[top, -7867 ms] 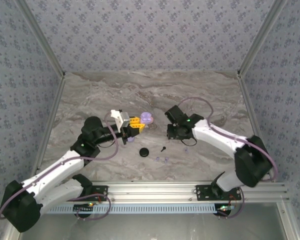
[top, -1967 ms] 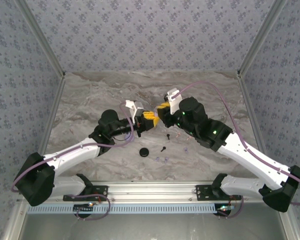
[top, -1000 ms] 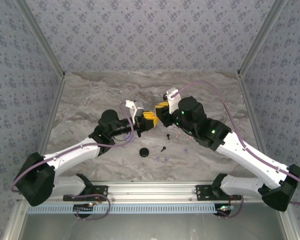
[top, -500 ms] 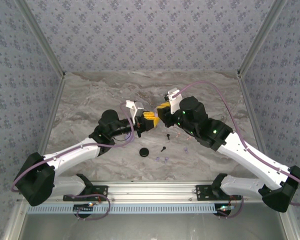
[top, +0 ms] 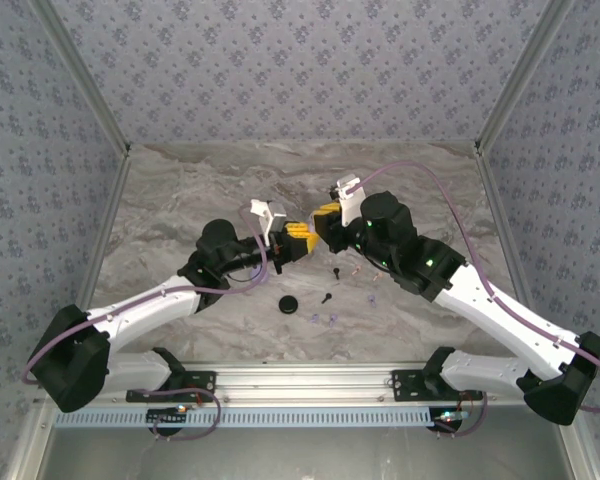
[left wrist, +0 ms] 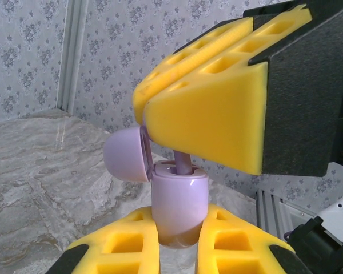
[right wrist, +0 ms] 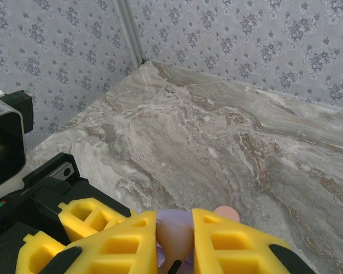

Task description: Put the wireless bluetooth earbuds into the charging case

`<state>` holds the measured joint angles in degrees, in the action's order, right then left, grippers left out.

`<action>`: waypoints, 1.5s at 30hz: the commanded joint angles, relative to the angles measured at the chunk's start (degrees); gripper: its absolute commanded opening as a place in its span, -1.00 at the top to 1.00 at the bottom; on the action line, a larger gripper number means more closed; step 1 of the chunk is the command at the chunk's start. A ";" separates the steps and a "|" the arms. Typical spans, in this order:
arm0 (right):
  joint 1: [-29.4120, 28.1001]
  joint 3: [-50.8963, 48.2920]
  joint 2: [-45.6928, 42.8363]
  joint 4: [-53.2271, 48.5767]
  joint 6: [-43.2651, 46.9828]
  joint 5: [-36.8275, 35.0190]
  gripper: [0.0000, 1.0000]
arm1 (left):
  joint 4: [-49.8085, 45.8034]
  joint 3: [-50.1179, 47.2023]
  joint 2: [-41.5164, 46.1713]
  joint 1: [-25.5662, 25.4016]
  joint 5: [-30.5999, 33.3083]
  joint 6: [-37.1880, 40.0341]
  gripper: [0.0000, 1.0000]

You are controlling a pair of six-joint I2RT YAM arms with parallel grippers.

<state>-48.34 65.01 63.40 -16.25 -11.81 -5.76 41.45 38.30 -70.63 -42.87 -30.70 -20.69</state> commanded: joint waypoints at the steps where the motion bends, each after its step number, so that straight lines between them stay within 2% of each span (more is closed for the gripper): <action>1: -0.11 -0.94 -0.36 -1.59 -0.83 1.78 0.59 | 7.68 1.20 0.64 -0.37 -0.06 -1.05 0.92; 8: 0.39 0.34 -0.38 -1.27 -1.51 0.57 0.58 | 5.49 1.22 0.32 -0.49 -0.33 0.66 0.92; 14: 4.05 5.91 -0.44 -5.66 -5.82 -0.07 0.59 | 2.76 -0.88 0.39 -0.77 1.30 3.70 0.92; 22: 9.39 6.17 -1.18 -8.49 -11.66 7.66 0.59 | 0.53 -1.57 1.26 -0.75 1.57 4.99 0.92; 32: 17.92 6.96 0.45 -13.89 -18.85 24.18 0.59 | -1.57 -1.74 3.00 -0.81 2.38 6.41 0.92; 40: 18.06 5.44 0.07 -13.08 -18.36 23.98 0.59 | -0.58 -1.42 2.92 -0.73 2.13 5.75 0.92; 45: 17.95 5.11 0.85 -17.89 -16.38 17.79 0.59 | -1.70 -1.78 3.83 -0.79 4.26 6.13 0.92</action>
<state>-30.50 70.00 64.03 -30.04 -29.15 15.49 39.11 36.25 -68.77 -43.29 -28.29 -15.49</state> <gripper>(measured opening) 0.206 0.137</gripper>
